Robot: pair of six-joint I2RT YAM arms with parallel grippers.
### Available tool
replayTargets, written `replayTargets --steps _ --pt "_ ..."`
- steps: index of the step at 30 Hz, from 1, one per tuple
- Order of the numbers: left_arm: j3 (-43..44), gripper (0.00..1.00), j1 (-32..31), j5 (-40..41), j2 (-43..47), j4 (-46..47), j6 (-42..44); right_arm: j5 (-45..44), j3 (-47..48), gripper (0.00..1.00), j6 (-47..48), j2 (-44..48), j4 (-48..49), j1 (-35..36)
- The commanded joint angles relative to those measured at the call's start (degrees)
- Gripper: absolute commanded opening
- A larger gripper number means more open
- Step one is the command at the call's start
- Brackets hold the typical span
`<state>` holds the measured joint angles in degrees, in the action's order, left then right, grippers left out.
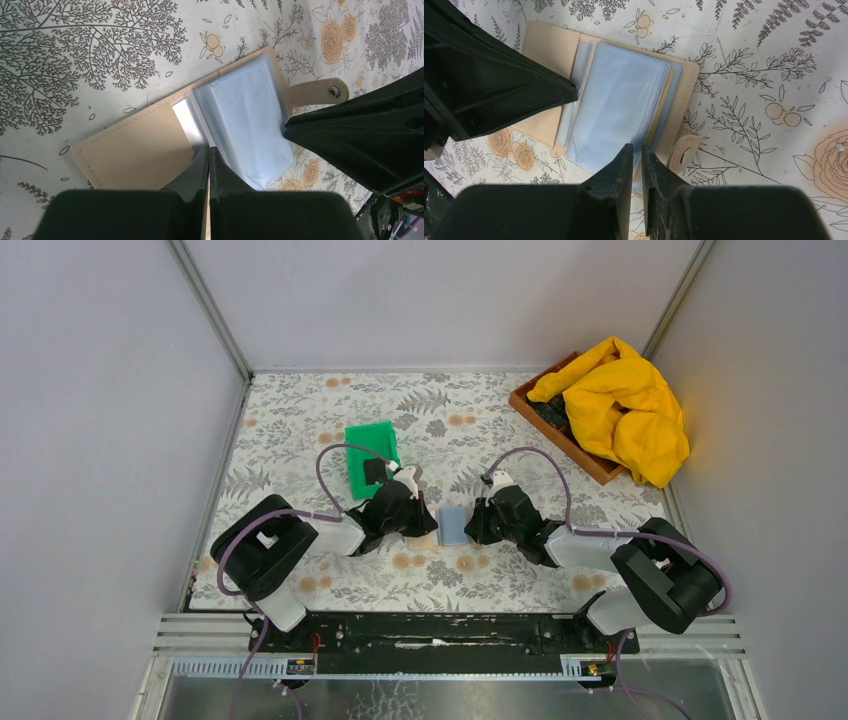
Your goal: Take the credit cards out of the card holder
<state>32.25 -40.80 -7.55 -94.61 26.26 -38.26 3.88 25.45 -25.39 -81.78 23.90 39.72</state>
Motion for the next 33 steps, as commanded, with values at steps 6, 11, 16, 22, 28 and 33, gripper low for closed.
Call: replayTargets --steps 6,11,16,22,28,33 --pt "1.6 0.00 0.3 -1.4 -2.5 -2.2 -0.3 5.1 2.5 0.19 -1.2 -1.9 4.7 -0.2" --pt "2.3 0.00 0.3 -2.0 -3.6 -3.0 -0.4 8.7 1.9 0.23 -2.6 -2.3 8.4 -0.2" --pt "2.8 0.00 0.3 -2.1 -4.4 -3.9 -0.5 11.3 1.2 0.25 -4.0 -2.3 12.3 -0.2" --pt "3.3 0.00 0.4 -3.0 -5.5 -4.1 -0.5 12.1 -0.2 0.25 -4.5 -0.2 16.0 -0.2" --pt "3.4 0.00 0.3 -4.3 -6.1 -4.1 -0.8 11.6 -0.2 0.25 -4.4 1.6 16.4 -0.2" --pt "3.4 0.00 0.2 -5.2 -6.4 -4.4 -1.2 11.1 -0.1 0.25 -4.1 2.7 15.6 -0.2"
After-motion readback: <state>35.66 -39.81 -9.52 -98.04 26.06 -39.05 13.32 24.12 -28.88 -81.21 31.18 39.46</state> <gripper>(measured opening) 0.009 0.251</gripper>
